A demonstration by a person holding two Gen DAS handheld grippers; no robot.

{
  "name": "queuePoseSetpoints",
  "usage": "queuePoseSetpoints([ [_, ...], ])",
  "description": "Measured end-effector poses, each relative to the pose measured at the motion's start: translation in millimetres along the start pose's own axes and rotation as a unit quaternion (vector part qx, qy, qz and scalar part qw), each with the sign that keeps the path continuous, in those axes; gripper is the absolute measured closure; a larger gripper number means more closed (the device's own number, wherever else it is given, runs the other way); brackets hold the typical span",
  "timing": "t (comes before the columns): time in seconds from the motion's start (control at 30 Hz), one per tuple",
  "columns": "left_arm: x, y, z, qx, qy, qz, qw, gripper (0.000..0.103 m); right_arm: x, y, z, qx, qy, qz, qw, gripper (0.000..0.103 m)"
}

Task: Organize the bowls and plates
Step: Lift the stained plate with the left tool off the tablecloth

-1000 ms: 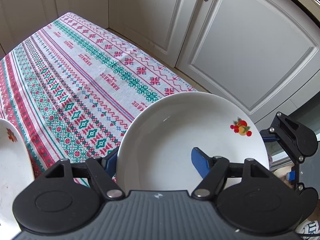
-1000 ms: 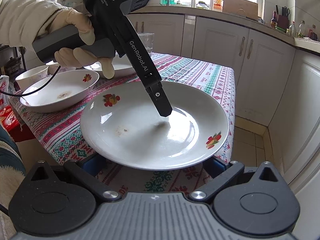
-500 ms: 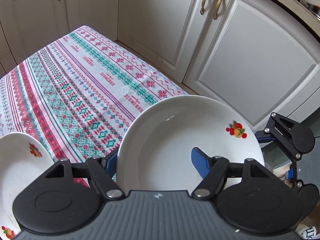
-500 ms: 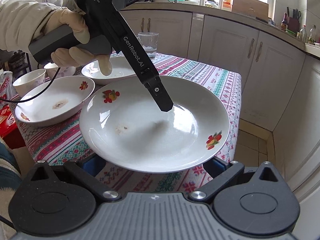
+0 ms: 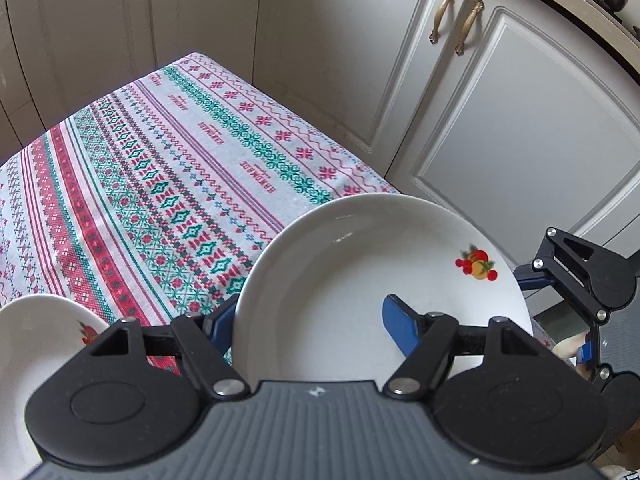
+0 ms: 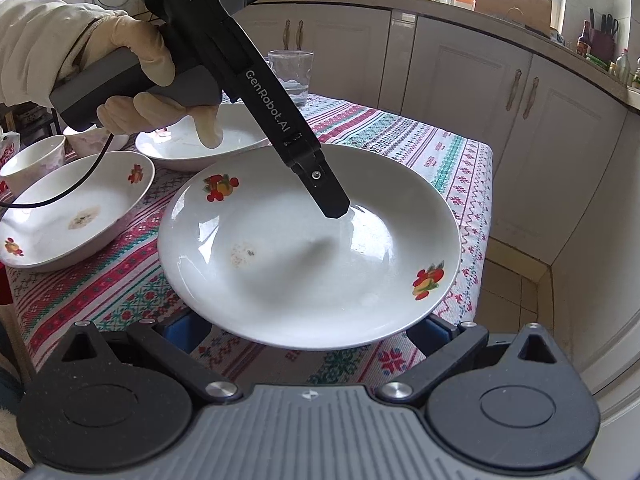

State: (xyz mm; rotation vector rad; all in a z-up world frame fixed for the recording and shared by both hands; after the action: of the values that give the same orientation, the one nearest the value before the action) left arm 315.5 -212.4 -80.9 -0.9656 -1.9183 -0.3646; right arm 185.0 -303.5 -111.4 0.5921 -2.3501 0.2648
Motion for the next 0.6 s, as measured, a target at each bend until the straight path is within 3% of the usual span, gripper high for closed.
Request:
queuePoseSetpoints([
  [0.6, -17, 16, -6, 0.016, -0.005, -0.003, 0.9999, 0.030, -21, -11, -7, -0.016, 0.007, -0.001, 1.000, 0.000],
])
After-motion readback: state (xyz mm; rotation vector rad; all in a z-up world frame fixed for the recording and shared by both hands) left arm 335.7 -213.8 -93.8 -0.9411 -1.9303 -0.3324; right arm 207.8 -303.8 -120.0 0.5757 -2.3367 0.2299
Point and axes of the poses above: each gripper's, at about its wrist camera, not at the fingertips, and x roughly against the way its jaws point, y to its left, z to its underside, the point moved 6 cm from there along -x, roughly the way its jaws point, and after that the axes turned 3 degrees about -x, right-handed, at the moved point
